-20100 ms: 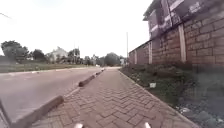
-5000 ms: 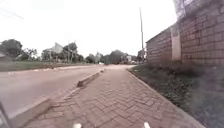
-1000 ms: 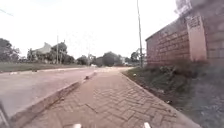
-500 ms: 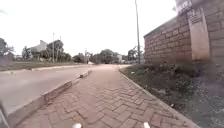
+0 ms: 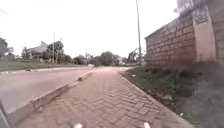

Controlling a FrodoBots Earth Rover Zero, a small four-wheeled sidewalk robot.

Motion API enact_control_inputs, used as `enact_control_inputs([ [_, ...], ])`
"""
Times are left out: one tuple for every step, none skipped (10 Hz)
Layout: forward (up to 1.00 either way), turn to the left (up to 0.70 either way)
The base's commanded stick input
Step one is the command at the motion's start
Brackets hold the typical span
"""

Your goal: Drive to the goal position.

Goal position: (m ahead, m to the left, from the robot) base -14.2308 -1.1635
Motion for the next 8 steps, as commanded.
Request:
enact_control_inputs([
  [0.50, 0.00],
  [0.50, 0.00],
  [0.50, 0.00],
  [0.50, 0.00],
  [0.50, 0.00],
  [0.50, 0.00],
  [0.50, 0.00],
  [0.50, 0.00],
])
